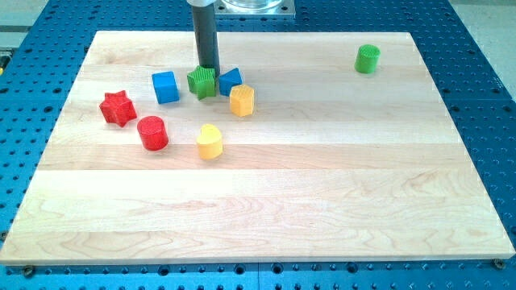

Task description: Push the green circle parallel to the triangle

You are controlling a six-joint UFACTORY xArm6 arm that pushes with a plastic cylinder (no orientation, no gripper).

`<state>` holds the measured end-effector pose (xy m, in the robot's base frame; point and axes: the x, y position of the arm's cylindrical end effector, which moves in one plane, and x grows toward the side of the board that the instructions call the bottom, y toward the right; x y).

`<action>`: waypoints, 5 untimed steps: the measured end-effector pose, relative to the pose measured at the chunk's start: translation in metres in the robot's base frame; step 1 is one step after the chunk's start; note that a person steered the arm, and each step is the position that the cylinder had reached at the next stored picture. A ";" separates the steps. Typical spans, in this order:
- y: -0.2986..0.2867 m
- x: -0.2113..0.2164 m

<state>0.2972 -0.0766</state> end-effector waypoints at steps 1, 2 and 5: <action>0.026 -0.035; 0.061 -0.069; 0.206 -0.104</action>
<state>0.1931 0.1293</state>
